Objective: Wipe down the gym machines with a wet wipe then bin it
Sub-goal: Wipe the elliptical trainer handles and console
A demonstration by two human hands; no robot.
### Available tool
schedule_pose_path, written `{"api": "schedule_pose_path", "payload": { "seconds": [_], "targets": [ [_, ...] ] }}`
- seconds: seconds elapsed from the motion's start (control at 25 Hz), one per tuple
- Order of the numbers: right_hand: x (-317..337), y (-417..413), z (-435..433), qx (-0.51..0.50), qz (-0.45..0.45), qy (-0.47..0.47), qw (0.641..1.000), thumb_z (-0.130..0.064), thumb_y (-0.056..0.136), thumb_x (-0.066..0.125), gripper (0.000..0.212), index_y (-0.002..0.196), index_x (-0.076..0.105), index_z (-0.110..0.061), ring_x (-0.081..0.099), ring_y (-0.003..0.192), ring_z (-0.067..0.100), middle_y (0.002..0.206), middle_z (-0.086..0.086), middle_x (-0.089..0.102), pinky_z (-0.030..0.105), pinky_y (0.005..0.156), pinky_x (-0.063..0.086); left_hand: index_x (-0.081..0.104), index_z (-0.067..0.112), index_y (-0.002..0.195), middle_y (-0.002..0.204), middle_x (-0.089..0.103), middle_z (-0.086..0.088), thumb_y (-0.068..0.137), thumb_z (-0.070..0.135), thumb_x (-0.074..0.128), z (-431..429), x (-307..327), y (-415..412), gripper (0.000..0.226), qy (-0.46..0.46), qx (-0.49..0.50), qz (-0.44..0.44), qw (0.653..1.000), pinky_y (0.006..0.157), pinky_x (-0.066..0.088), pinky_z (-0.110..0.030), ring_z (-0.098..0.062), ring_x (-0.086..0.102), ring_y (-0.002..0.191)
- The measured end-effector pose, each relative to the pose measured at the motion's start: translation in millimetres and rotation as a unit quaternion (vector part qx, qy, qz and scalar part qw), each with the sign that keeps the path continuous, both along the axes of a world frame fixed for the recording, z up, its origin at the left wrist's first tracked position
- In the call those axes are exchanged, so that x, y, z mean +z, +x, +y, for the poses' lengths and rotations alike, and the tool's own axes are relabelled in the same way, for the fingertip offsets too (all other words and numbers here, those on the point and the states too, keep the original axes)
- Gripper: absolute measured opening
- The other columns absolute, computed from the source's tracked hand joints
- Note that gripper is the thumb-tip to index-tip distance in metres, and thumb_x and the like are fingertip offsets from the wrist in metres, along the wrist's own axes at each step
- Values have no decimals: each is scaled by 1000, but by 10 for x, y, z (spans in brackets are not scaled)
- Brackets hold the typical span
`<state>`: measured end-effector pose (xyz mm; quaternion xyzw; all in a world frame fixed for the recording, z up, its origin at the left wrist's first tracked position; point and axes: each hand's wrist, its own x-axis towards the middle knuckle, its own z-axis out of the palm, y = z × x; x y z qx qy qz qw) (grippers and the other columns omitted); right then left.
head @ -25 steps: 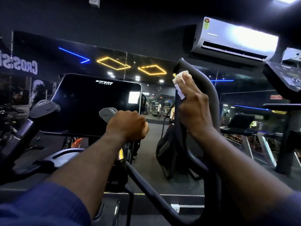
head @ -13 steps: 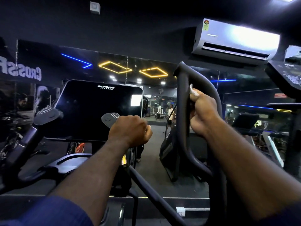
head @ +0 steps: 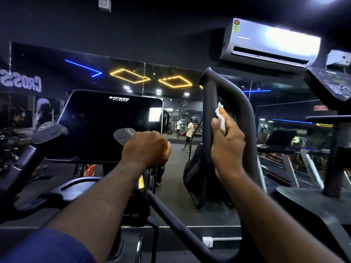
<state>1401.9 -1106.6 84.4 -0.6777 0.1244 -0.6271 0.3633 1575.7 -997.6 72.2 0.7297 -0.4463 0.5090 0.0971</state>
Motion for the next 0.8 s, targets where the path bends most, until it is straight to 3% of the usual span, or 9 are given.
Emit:
{"api": "schedule_pose_path", "payload": {
  "seconds": [0.08,0.16,0.2,0.28,0.36,0.48,0.56,0.64,0.8],
  "targets": [
    [-175,-86,24,-73,40,-91,992,-19,108,52,55,159,39,-36,61,122,8,147,-6,59,24,107,48,61,21,73,67,62,1,96,41,49,-16,-16,23,33,3,-3,-6,1000,49,32,-28,-25,60,53],
    [-63,-104,-51,-83,117,-196,970,-6,107,45,67,165,23,-34,45,140,7,162,-7,39,18,118,34,61,21,72,65,61,2,96,42,49,-12,-15,39,34,11,0,-9,1000,48,31,-27,-24,58,49],
    [54,-91,-94,-106,166,-259,946,-4,106,44,70,166,19,-31,27,153,6,169,-7,26,21,126,21,61,21,71,63,60,3,96,42,49,-14,-18,52,35,18,2,-12,1000,47,31,-26,-22,57,47],
    [317,-47,-189,-164,221,-357,893,-12,107,45,66,166,20,-26,0,160,7,174,-6,11,31,130,2,60,22,69,60,58,5,95,42,49,-21,-19,78,35,30,5,-17,999,45,32,-25,-19,54,43],
    [402,-62,-216,-185,236,-376,877,-24,108,47,62,165,23,-25,-5,160,8,174,-7,9,40,132,3,60,21,69,60,58,5,94,43,47,-25,-19,82,35,38,10,-14,999,46,34,-25,-20,53,43],
    [7,-213,-3,-171,289,-350,875,-35,108,47,71,167,8,-27,-18,158,9,174,-11,-12,42,129,5,63,20,71,64,62,2,92,45,45,-30,-13,76,38,49,16,1,999,50,37,-28,-23,58,50],
    [-295,-316,65,-243,332,-384,826,-43,108,45,77,167,-1,-23,-23,157,12,173,-8,-20,40,129,1,65,20,73,66,63,1,91,47,44,-36,-10,72,39,48,22,1,999,51,35,-29,-25,61,54],
    [-116,-250,-34,-314,339,-418,782,-50,107,41,80,167,-2,-20,-23,157,14,173,-3,-19,41,131,-1,64,19,72,65,60,2,91,49,44,-39,6,60,41,61,33,-4,998,51,32,-29,-24,58,55],
    [622,67,-76,-343,377,-404,759,-50,105,44,83,166,5,-10,-19,159,20,174,5,-11,45,131,-1,62,17,69,66,56,1,93,49,44,4,15,48,44,86,41,-4,995,53,32,-30,-24,55,57]
  ]
}}
